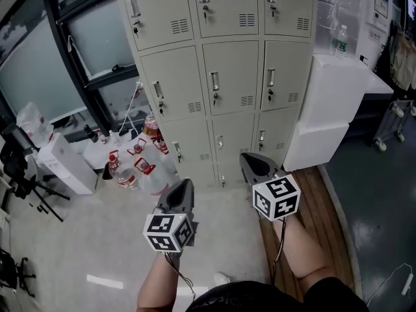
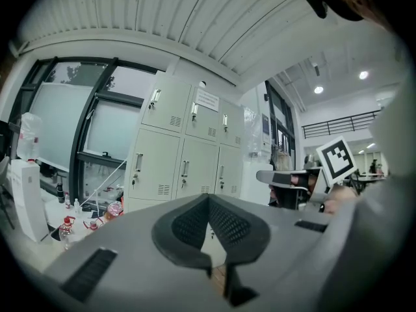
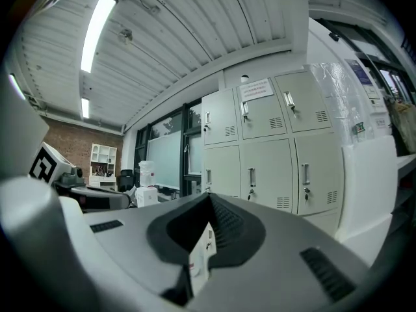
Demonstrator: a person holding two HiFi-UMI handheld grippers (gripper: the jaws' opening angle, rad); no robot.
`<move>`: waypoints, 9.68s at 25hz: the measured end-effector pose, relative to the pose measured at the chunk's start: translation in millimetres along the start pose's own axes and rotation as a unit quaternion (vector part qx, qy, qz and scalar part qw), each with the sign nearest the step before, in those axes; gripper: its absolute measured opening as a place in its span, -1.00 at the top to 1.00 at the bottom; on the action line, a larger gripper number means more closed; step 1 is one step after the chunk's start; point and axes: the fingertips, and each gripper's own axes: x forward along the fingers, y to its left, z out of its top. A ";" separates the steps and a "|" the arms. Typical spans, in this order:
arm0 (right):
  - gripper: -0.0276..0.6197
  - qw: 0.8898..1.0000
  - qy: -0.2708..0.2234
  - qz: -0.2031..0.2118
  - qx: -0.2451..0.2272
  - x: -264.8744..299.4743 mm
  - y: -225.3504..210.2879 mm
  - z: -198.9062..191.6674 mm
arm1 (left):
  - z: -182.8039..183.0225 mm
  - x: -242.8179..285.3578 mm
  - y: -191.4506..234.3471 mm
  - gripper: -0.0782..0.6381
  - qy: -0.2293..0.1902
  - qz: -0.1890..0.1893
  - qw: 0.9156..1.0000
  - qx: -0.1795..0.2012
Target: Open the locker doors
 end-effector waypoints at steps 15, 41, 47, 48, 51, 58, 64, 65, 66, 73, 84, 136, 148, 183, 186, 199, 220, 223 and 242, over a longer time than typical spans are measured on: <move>0.91 0.999 0.006 0.031 -0.006 73.1 55.2 0.8 | 3.9 -8.1 75.5 0.79 -0.004 0.020 1.000 -0.004; 0.91 0.988 0.052 0.148 -0.010 275.8 57.3 -71.0 | -27.5 84.7 210.1 0.79 -0.008 0.128 0.991 -0.034; 0.91 0.982 0.045 0.182 -0.026 332.3 45.2 -101.2 | -40.0 137.8 244.1 0.79 -0.021 0.145 0.989 -0.025; 0.91 0.981 0.045 0.187 -0.029 341.9 43.9 -107.9 | -42.6 145.6 250.5 0.79 -0.024 0.149 0.988 -0.022; 0.91 0.978 0.052 0.200 -0.029 366.9 40.0 -132.0 | -55.8 164.7 266.8 0.79 -0.032 0.164 0.986 -0.020; 0.91 0.976 0.067 0.207 0.005 412.1 38.8 -194.1 | -104.4 196.6 295.2 0.79 -0.014 0.162 0.987 -0.011; 0.91 0.982 0.057 0.181 0.019 445.0 47.7 -245.0 | -149.3 218.3 318.9 0.79 0.006 0.121 0.993 0.010; 0.91 0.984 0.054 0.170 0.022 448.8 48.9 -253.2 | -157.1 220.6 322.7 0.79 0.009 0.109 0.994 0.013; 0.91 0.986 0.051 0.158 0.025 452.5 49.7 -261.1 | -164.7 222.7 326.8 0.79 0.011 0.095 0.995 0.014; 0.91 0.995 0.030 0.091 0.042 486.3 60.9 -312.6 | -214.4 232.7 361.7 0.79 0.007 0.032 0.999 0.014; 0.67 0.998 0.035 0.047 0.025 553.6 69.9 -398.4 | -271.2 245.0 422.3 0.79 -0.020 0.000 1.000 0.010; 0.56 0.989 0.140 -0.051 0.002 525.3 75.1 -464.5 | -298.8 175.2 406.8 0.79 0.044 -0.058 0.997 -0.036; 0.53 0.982 0.176 -0.064 -0.026 444.5 60.9 -467.6 | -299.3 168.7 355.3 0.79 0.063 -0.165 0.983 -0.044; 0.60 0.989 0.102 -0.111 0.010 317.7 -25.9 -448.8 | -326.7 157.9 201.2 0.79 0.033 -0.101 0.994 -0.018; 0.60 0.990 0.099 -0.102 -0.002 310.0 -20.6 -443.3 | -322.0 153.7 194.2 0.79 0.030 -0.095 0.995 -0.018; 0.91 0.995 0.080 -0.057 -0.012 226.6 -5.7 -351.6 | -270.9 131.8 130.6 0.79 0.025 -0.064 0.998 -0.014; 0.91 0.996 0.088 -0.015 0.013 65.0 30.4 -188.5 | -142.2 38.3 29.7 0.79 0.037 -0.012 0.999 -0.009; 0.91 0.996 0.083 -0.031 0.019 56.7 49.8 -174.1 | -129.0 20.7 33.5 0.79 0.036 -0.031 0.999 -0.003; 0.91 0.992 0.068 -0.104 0.013 20.6 183.1 -145.7 | -111.4 -102.8 106.9 0.79 0.036 -0.076 0.996 -0.005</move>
